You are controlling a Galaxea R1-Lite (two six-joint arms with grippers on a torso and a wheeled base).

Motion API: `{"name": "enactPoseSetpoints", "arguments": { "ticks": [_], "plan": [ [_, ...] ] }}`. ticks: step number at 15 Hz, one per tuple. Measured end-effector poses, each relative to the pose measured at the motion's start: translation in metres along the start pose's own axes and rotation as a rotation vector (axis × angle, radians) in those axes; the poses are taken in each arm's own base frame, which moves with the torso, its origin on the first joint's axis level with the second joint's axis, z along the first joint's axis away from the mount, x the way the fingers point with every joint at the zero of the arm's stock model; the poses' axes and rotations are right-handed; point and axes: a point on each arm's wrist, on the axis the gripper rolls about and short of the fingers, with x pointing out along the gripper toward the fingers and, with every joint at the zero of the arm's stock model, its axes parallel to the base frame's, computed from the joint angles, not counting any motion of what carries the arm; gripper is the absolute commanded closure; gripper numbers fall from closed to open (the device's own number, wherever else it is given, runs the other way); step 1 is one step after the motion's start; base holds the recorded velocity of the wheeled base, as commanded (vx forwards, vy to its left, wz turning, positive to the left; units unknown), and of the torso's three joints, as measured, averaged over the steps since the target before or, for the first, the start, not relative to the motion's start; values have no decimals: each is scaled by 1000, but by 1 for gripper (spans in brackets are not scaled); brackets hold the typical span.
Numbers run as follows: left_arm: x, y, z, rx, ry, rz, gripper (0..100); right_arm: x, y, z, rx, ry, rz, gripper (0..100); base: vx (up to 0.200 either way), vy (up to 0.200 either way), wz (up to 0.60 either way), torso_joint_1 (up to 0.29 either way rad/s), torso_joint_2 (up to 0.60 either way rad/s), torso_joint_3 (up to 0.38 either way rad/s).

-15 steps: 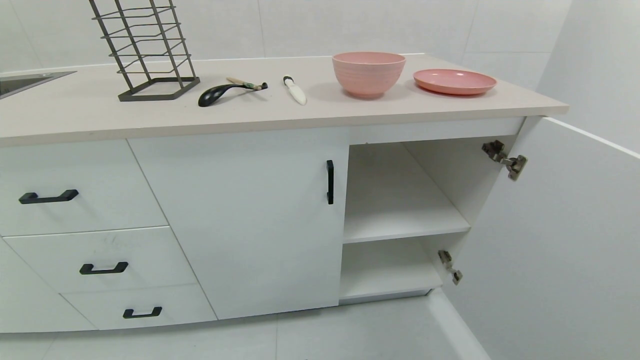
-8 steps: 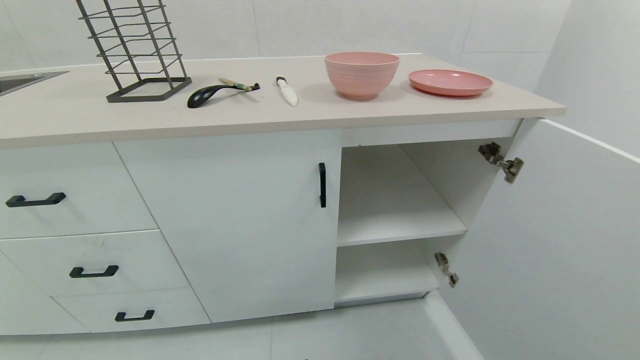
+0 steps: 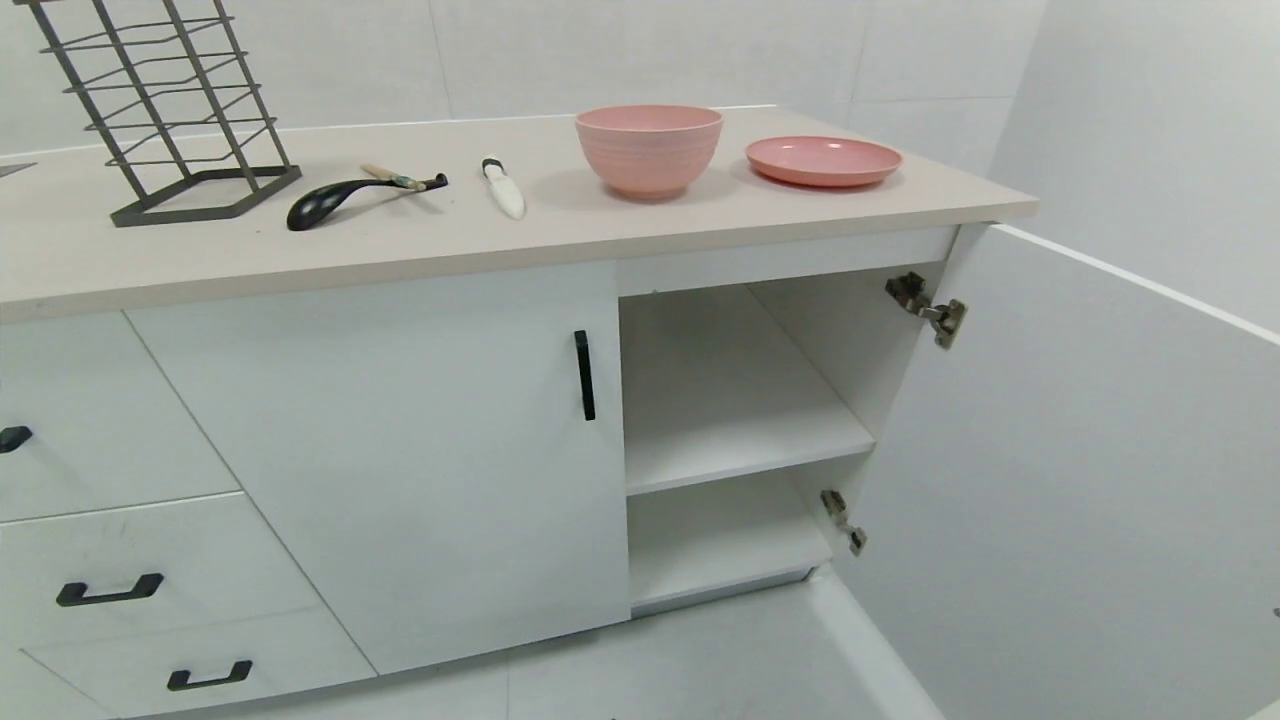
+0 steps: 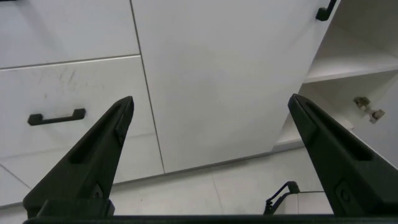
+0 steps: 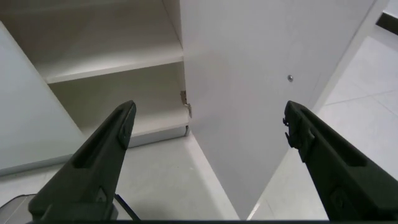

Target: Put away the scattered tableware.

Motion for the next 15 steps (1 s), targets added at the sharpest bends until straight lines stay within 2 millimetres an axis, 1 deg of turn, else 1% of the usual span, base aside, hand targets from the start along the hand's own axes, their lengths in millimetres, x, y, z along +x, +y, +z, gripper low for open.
{"name": "enactPoseSetpoints", "arguments": {
  "ticks": [2,11,14,15],
  "plan": [
    [0,0,0,0,1,-2,0,0,0,0,0,-1,0,0,0,0,0,0,0,0],
    [0,0,0,-2,2,0,0,0,0,0,0,0,0,0,200,0,0,2,4,3],
    [0,0,0,-3,2,0,0,0,0,0,2,0,-1,0,0,0,0,0,0,0],
    [0,0,0,-3,2,0,0,0,0,0,2,1,-2,0,0,0,0,124,-183,-32]
  ]
}}
